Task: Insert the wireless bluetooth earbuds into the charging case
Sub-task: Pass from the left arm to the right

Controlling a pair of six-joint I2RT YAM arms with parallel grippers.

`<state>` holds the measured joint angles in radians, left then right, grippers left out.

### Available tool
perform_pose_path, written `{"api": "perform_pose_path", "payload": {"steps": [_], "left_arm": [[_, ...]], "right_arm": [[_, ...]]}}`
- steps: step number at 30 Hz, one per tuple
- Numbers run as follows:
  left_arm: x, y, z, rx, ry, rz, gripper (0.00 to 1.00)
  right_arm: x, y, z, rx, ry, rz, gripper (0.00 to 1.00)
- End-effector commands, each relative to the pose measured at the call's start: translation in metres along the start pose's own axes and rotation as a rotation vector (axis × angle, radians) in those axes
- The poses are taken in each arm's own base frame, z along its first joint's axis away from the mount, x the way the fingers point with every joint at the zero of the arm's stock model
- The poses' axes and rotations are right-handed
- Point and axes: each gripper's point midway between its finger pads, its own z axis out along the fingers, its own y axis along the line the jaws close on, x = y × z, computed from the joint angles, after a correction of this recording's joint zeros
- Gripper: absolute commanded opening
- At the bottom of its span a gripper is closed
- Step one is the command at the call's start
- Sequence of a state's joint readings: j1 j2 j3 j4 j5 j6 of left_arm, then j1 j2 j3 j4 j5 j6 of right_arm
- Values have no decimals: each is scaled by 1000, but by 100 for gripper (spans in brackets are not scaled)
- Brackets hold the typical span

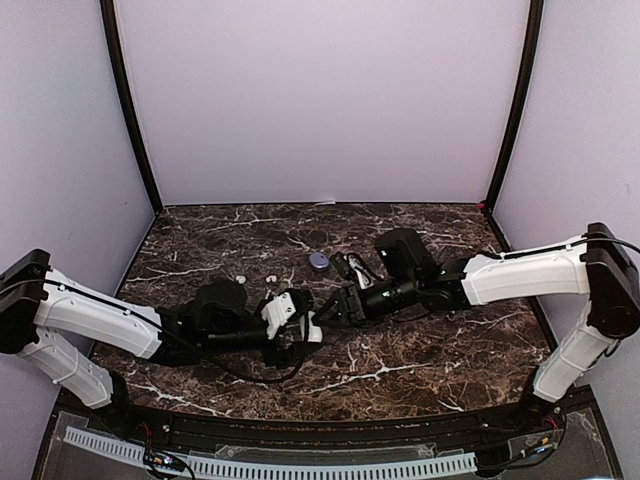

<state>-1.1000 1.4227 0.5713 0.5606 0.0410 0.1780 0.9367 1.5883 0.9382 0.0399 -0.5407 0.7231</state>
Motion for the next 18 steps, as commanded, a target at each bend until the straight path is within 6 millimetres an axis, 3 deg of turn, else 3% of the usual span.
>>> {"api": "perform_pose_path", "payload": {"steps": [1, 13, 18], "left_arm": [[-18, 2, -5, -22, -66, 34, 70], [-18, 6, -5, -49, -66, 53, 70], [-19, 8, -5, -66, -67, 53, 71]], "right_arm": [[-5, 6, 8, -6, 0, -4, 60], [0, 23, 13, -104, 21, -6, 40], [2, 22, 13, -108, 29, -3, 37]]}}
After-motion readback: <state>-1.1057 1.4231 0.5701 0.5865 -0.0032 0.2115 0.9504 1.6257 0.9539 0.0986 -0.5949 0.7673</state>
